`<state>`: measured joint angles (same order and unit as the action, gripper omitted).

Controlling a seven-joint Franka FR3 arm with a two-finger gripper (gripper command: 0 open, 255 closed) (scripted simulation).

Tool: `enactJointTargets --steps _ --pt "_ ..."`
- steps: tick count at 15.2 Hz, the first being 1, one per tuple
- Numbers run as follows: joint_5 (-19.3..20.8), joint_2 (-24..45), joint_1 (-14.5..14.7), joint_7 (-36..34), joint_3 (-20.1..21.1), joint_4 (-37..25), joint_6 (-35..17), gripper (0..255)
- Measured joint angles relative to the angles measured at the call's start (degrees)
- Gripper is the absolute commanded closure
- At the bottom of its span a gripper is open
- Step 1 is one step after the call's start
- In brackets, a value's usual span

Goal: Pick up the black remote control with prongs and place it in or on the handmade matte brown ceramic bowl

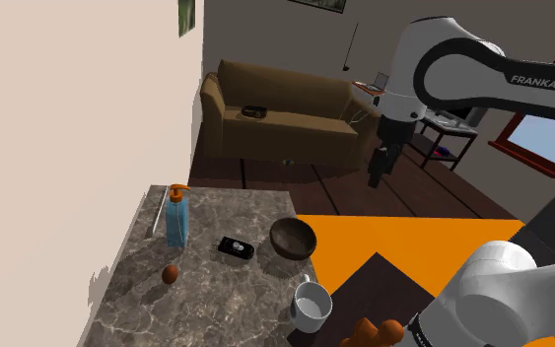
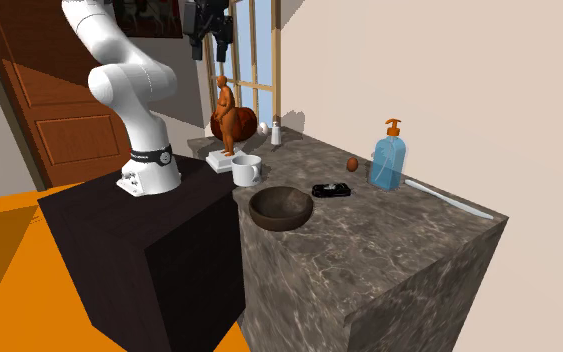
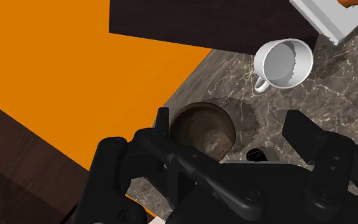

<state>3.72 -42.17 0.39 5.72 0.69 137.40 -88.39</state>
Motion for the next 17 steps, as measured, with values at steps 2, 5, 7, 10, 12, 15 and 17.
enactJointTargets --steps 2,5,7,10,12,15,17 --pt "-0.17 0.40 0.17 -0.10 0.18 0.26 -0.68 0" --pt "-0.85 3.78 0.99 -0.51 1.02 1.34 -5.29 0" --pt "-1.43 6.69 1.67 -0.99 1.81 2.22 -9.20 0" --pt "-1.74 12.02 2.33 -0.99 2.48 2.63 -15.23 0" --pt "-2.24 14.56 3.08 -1.56 3.40 3.29 -18.66 0" --pt "-2.46 20.40 3.81 -1.97 4.42 2.51 -23.97 0" --pt "-2.43 24.43 4.24 -2.27 5.12 1.76 -27.45 0"
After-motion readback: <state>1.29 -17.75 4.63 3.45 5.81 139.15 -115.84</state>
